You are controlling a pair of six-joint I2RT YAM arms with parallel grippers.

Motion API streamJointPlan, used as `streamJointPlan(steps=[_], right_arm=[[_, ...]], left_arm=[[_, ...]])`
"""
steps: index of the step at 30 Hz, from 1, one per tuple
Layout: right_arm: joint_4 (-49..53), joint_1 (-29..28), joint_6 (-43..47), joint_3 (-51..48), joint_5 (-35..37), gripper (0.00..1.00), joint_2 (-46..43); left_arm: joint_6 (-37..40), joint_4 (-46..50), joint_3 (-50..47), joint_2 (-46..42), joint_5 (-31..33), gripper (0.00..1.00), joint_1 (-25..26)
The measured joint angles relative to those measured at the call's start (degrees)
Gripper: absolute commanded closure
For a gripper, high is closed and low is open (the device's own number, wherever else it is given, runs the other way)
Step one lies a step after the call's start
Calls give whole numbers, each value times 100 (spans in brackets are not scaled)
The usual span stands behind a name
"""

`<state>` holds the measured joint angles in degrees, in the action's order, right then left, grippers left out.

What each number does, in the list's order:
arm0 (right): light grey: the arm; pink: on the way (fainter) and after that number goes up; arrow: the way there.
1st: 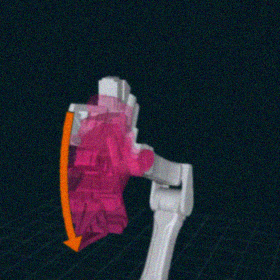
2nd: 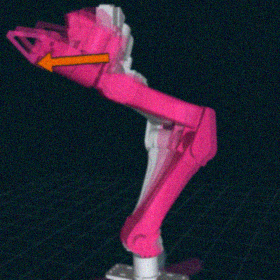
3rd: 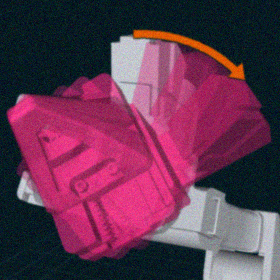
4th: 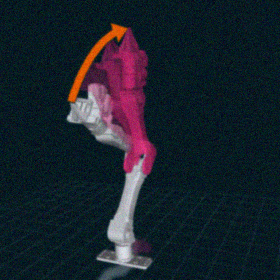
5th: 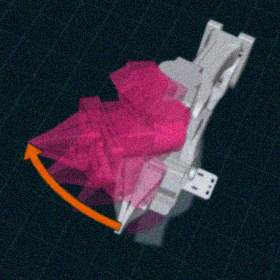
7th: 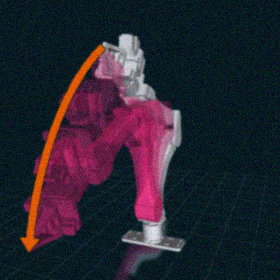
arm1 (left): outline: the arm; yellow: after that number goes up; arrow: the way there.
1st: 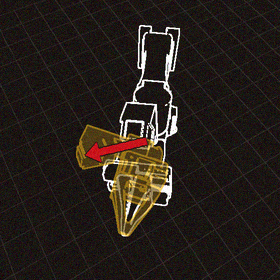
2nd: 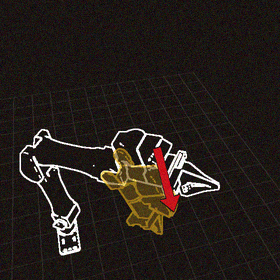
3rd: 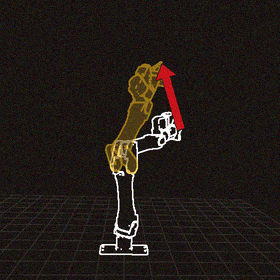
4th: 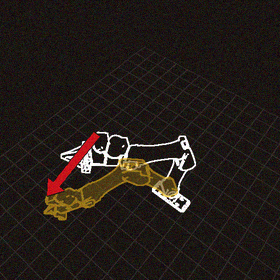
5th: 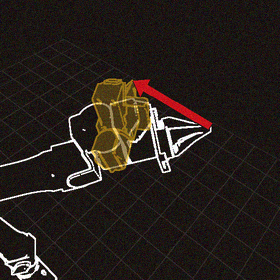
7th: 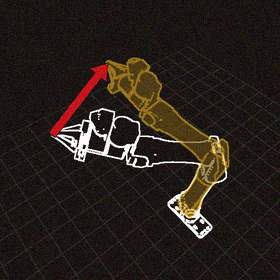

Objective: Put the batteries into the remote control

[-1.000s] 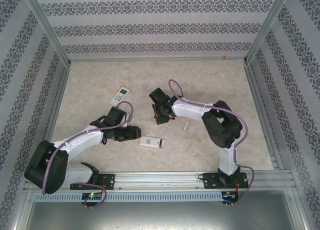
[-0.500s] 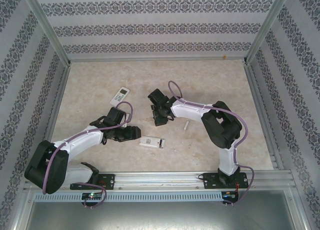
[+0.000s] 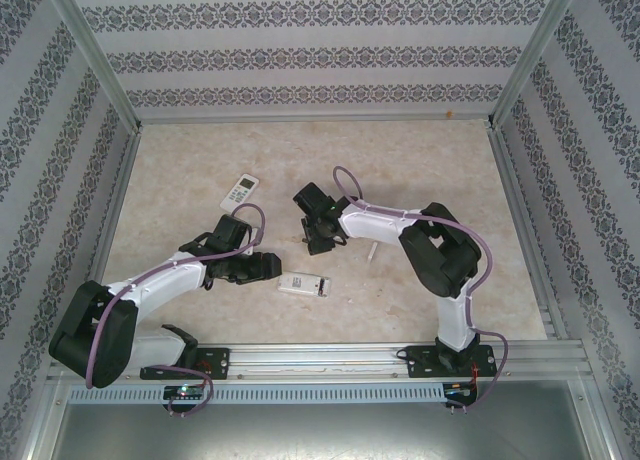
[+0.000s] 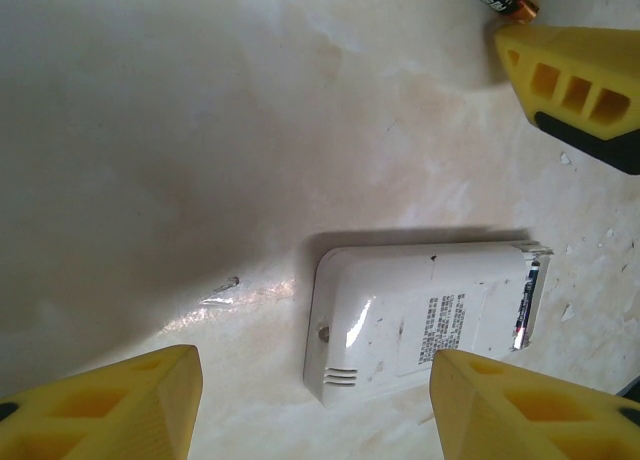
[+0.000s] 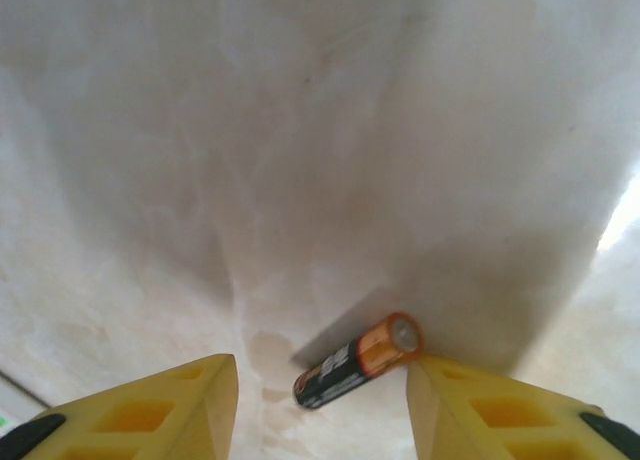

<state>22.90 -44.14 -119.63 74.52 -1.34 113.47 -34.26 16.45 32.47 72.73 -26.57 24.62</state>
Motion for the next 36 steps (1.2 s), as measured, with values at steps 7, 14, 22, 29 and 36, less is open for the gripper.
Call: streamJointPlan(steps=[7,14,22,29,36], right_arm=[[90,-61,-31,-105,-7,83,-7],[-166,0,579,-463,385,94,-356],[-345,74,4111,-1169,551,94,-2326],[-385,-514,5386,-2498,81,91,-3456],[-332,-957,5427,-2730,39,91,-3215]], left_arm=[[0,0,0,-4,0,37,0],[-7,7,-2,-203,-20,12,-28],[129,7,-2,-490,-24,1,-37],[142,-179,-2,-413,-352,0,-37],[125,-282,-2,-74,-509,0,-37]])
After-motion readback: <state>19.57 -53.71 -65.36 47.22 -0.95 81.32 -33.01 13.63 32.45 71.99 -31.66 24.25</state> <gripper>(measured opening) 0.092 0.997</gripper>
